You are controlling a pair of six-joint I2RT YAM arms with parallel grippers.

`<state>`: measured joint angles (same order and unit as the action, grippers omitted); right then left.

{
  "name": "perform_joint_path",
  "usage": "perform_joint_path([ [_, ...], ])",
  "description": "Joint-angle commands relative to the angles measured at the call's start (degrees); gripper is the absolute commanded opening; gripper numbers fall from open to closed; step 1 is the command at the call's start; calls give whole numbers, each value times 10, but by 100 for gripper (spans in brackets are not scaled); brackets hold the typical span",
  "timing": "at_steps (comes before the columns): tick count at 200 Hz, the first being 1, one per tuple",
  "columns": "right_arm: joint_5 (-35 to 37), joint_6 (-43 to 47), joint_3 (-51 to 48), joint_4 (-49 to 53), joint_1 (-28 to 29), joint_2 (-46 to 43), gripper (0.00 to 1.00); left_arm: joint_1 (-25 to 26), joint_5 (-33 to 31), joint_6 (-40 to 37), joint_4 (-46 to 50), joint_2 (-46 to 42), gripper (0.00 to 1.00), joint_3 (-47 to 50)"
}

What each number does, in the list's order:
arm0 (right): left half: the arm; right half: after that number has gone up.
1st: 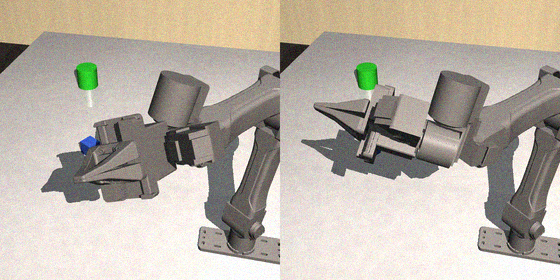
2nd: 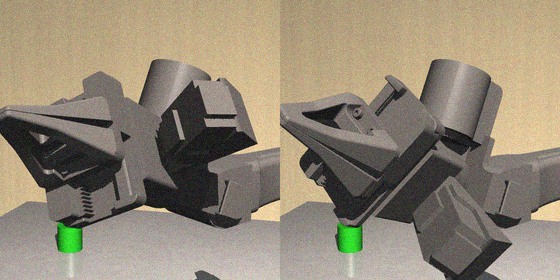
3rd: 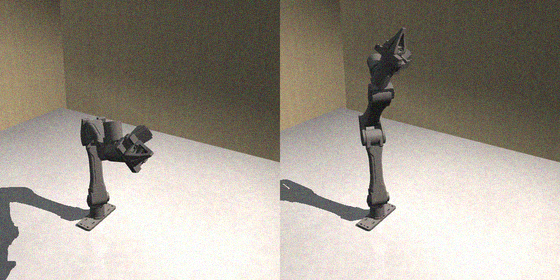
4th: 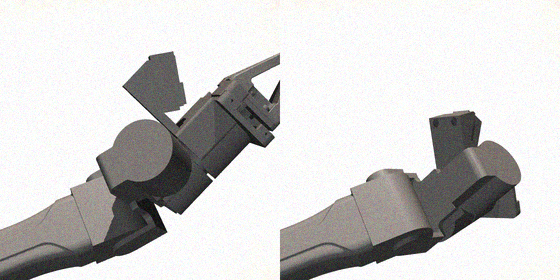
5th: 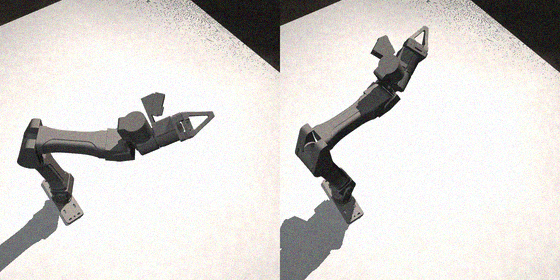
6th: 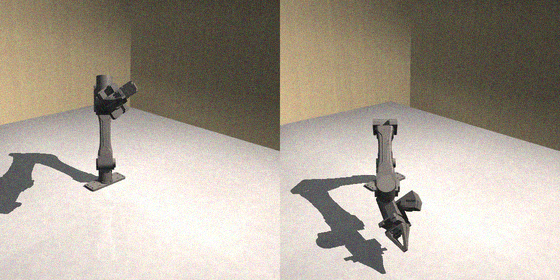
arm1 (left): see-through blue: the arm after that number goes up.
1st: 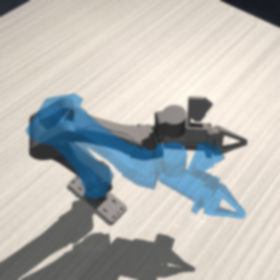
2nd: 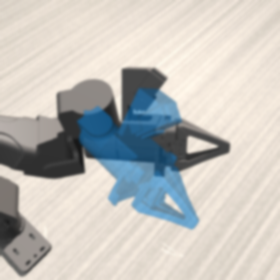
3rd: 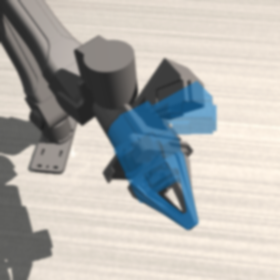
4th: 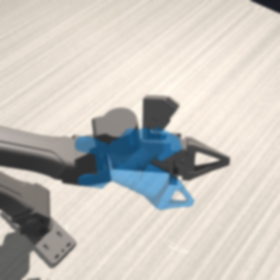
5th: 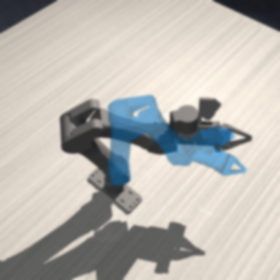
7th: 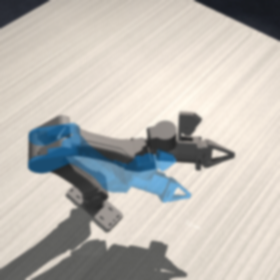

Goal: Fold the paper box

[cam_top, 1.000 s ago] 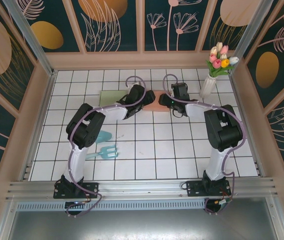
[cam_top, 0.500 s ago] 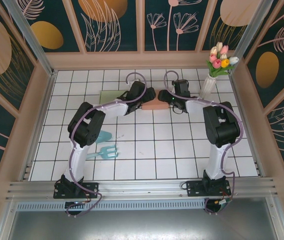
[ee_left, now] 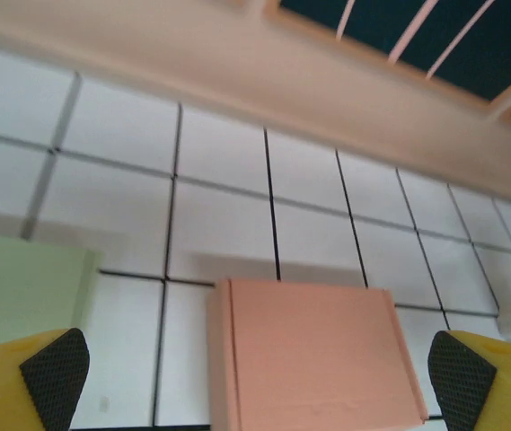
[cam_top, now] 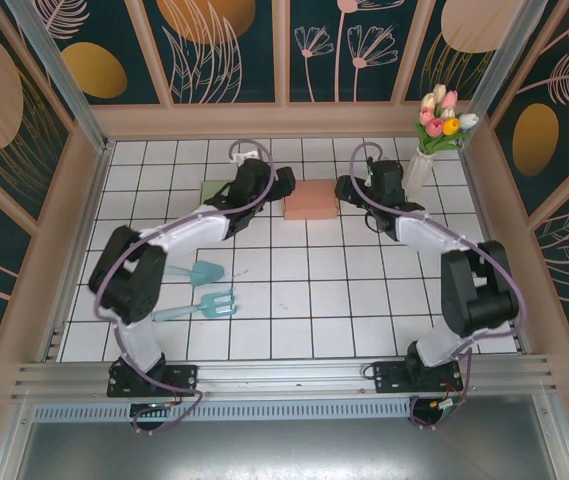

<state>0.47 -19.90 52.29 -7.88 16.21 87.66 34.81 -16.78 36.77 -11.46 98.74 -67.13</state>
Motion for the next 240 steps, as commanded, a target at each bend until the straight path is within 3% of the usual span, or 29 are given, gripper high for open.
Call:
perform_joint_path([
  [1, 85, 13, -74, -24, -10, -71, 87, -6, -72, -76, -95, -84, 99, 104],
  [24, 141, 24, -156, -57, -14, -172, 99, -7, -129, -156, -241, -177, 98, 254],
  [55, 206, 30, -260, -101, -22, -319, 99, -13, -205, -299, -471, -244, 99, 434],
  [76, 216, 90, -337, -184, -23, -396, 99, -44, -188, -319, -401, -299, 99, 467],
  [96, 229, 164, -404, -260, -25, -429, 99, -62, -218, -331, -373, -370, 98, 510],
  [132, 244, 180, -440, -282, -36, -406, 99, -78, -293, -399, -380, -475, 99, 587],
  [151, 193, 158, -450, -314, -61, -376, 99, -110, -277, -368, -422, -501, 99, 644],
  [171, 166, 145, -472, -367, -87, -357, 99, -182, -256, -310, -457, -495, 99, 692],
  [185, 157, 137, -484, -414, -106, -331, 99, -204, -236, -281, -437, -505, 99, 690],
  [202, 151, 131, -480, -452, -126, -276, 99, -240, -204, -247, -468, -478, 99, 691],
  [240, 139, 164, -462, -533, -132, -198, 99, -279, -135, -248, -517, -349, 99, 634],
])
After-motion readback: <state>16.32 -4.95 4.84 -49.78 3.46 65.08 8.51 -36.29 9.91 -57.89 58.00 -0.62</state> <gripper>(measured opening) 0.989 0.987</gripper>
